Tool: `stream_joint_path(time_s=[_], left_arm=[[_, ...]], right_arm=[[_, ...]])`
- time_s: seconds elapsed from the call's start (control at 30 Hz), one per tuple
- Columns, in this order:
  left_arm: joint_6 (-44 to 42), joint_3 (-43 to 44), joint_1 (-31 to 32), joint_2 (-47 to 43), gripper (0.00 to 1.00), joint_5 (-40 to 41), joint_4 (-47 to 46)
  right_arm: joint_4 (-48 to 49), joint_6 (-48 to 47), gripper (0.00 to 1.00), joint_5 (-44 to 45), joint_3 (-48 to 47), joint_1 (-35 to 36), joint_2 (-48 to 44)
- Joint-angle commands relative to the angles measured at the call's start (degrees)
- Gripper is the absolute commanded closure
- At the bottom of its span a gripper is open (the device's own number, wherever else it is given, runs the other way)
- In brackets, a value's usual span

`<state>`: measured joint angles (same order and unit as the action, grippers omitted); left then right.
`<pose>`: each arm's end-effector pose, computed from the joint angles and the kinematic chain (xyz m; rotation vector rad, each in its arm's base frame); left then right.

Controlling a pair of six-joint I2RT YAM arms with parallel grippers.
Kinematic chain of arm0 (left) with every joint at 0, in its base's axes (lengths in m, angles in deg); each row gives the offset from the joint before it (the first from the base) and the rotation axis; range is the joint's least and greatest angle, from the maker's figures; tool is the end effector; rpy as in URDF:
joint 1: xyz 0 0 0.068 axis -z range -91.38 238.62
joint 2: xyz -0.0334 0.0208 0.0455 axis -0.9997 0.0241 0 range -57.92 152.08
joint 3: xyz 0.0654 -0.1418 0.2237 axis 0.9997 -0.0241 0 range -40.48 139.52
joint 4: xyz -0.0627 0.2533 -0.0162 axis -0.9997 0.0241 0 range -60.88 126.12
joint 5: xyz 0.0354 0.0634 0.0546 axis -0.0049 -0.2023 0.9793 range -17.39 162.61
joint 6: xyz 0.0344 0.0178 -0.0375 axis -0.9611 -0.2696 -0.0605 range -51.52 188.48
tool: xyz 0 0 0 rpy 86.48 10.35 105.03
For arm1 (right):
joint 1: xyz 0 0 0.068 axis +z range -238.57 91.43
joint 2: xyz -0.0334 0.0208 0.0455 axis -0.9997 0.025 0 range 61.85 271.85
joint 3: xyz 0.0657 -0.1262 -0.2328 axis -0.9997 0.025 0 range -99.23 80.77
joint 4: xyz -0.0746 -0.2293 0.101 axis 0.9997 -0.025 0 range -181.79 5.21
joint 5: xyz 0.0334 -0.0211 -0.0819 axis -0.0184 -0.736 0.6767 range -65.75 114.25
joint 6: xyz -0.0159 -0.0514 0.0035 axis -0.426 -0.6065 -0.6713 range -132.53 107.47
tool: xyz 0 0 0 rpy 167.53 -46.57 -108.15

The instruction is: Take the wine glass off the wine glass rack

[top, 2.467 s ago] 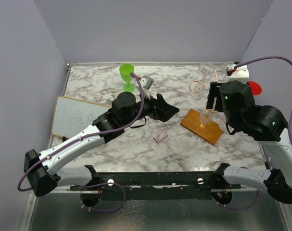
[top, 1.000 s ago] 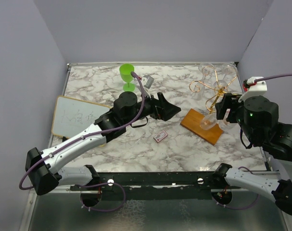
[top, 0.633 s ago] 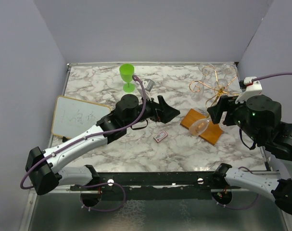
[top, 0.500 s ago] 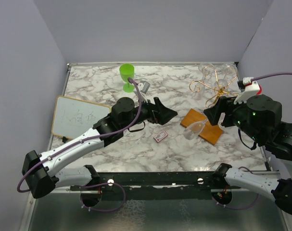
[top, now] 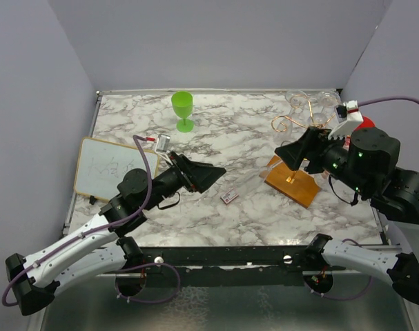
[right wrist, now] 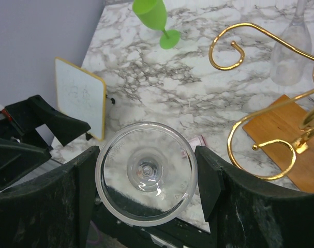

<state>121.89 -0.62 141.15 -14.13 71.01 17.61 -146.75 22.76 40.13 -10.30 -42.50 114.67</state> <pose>0.1127 -0.1486 0.3537 0.0134 1.6321 -1.5016 0.0866 0.0758 0.4791 -0.0066 2.0261 0.6455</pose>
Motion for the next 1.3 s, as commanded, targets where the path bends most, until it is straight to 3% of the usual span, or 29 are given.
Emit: stream_joint_path(time_s=[0.0, 0.27, 0.63, 1.27], left_arm=[[3.2, -1.6, 0.0, -2.9, 0.06, 0.1, -0.1], [7.5, -3.8, 0.0, -4.4, 0.05, -3.0, -3.9], [12.6, -4.2, 0.1, 1.0, 0.09, -8.8, -11.8], [19.6, -10.0, 0.1, 0.6, 0.56, -9.7, -33.9]], right_arm=[[8.7, 3.7, 0.63, -1.4, -0.8, 0.2, 0.1], [13.6, 6.2, 0.65, 0.3, -0.4, 0.2, -0.7], [16.7, 7.7, 0.66, 0.2, 1.3, 0.1, -2.2], [22.8, 17.2, 0.68, 1.3, 12.2, 0.2, -11.6]])
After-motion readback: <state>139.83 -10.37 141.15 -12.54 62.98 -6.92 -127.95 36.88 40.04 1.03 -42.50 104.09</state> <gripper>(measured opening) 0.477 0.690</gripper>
